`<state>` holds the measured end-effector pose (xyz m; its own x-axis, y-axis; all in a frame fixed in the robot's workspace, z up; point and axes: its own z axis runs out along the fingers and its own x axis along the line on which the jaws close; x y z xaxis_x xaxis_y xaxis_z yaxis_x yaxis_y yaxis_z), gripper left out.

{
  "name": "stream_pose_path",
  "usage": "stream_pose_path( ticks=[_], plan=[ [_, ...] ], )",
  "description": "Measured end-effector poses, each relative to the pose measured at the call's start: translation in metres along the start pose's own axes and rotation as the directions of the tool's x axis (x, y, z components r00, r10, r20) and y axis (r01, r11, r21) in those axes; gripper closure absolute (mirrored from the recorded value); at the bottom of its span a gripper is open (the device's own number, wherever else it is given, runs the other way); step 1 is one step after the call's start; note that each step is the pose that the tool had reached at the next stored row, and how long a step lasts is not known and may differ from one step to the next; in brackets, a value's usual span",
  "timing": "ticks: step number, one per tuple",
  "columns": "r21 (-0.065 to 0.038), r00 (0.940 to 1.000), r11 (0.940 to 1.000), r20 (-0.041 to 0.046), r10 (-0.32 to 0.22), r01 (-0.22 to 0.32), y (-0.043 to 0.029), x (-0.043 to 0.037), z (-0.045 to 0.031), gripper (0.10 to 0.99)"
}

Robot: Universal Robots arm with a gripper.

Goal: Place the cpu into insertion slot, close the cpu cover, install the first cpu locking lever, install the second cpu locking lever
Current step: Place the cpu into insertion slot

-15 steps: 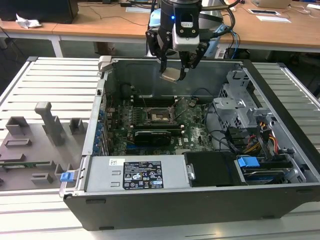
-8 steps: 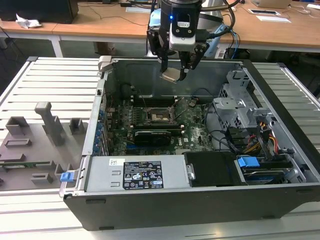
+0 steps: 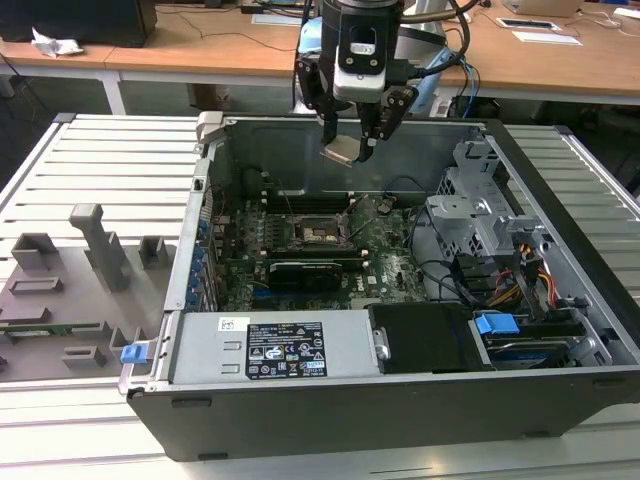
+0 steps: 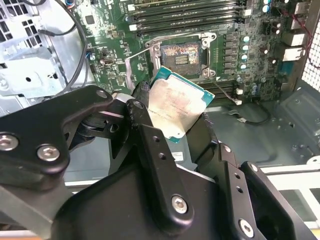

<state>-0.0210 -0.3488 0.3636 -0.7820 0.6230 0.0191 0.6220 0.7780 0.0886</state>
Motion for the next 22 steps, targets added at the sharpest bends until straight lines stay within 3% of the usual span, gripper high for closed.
stream_pose_path(
  ticks=[6, 15, 19, 22],
  plan=[
    [-0.001, 0.9985, 0.9985, 0.0049, 0.055, -0.055, 0.0, 0.0, 0.0002, 0.545],
    [-0.004, 0.9901, 0.9902, 0.0123, 0.14, -0.14, 0.0, 0.0, 0.0004, 0.545],
    [-0.005, 0.9806, 0.9808, 0.0171, 0.195, -0.195, 0.0001, 0.0001, 0.0007, 0.545],
    [-0.007, 0.9688, 0.9691, 0.0214, 0.247, -0.247, 0.0002, 0.0002, 0.0009, 0.545]
  ],
)
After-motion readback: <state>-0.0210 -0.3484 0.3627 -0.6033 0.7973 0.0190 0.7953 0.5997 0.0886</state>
